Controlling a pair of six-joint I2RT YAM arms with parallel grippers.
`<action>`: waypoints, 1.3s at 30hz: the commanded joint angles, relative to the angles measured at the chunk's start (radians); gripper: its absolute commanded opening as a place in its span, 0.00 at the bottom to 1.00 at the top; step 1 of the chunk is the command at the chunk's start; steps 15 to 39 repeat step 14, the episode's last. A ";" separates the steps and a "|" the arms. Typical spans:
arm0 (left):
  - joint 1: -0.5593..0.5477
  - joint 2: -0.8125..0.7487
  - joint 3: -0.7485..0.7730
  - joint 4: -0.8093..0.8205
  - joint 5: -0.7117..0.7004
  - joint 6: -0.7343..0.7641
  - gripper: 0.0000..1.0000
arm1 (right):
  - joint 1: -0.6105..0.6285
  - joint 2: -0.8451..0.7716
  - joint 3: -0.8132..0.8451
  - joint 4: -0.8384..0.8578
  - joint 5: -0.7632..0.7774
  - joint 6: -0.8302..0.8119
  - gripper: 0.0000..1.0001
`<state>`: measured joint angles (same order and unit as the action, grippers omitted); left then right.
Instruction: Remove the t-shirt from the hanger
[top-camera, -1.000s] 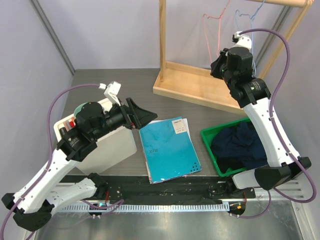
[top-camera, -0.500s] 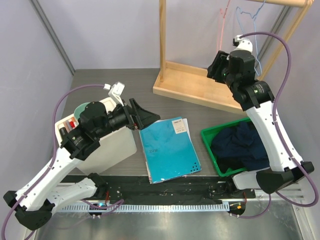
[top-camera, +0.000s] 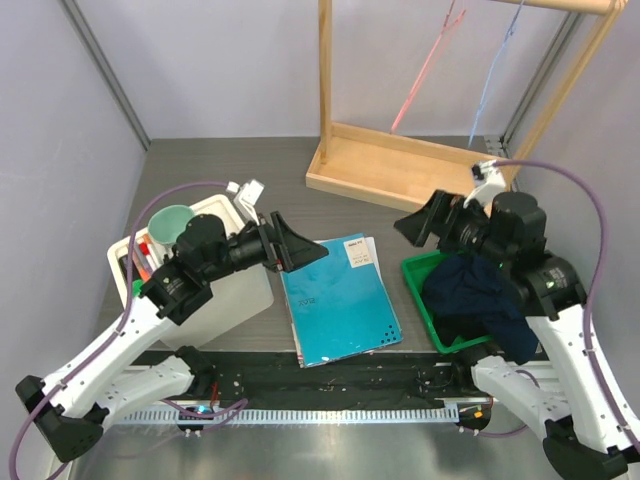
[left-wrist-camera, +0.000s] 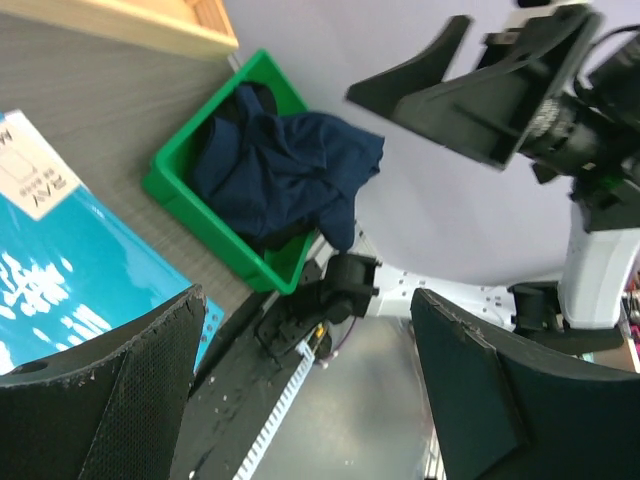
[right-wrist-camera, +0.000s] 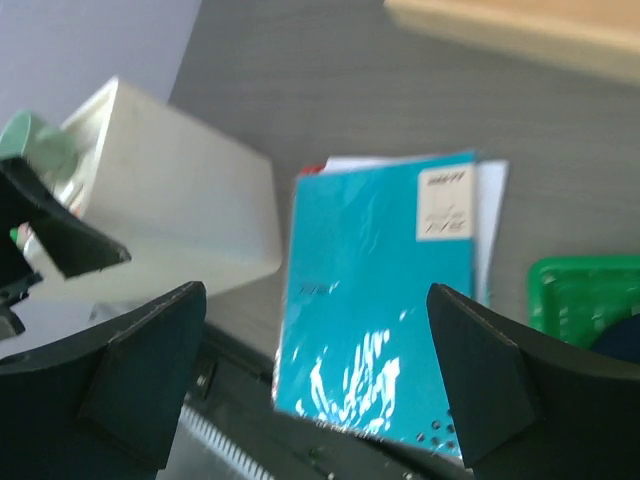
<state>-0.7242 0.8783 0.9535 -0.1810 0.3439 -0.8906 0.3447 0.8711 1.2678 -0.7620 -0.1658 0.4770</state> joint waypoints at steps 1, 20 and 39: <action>-0.003 -0.062 -0.084 0.123 0.099 -0.025 0.84 | 0.000 -0.090 -0.273 0.185 -0.340 0.181 0.99; -0.011 -0.390 -0.406 0.211 0.133 -0.096 0.86 | 0.002 -0.284 -0.738 0.568 -0.383 0.334 0.99; -0.011 -0.390 -0.406 0.211 0.133 -0.096 0.86 | 0.002 -0.284 -0.738 0.568 -0.383 0.334 0.99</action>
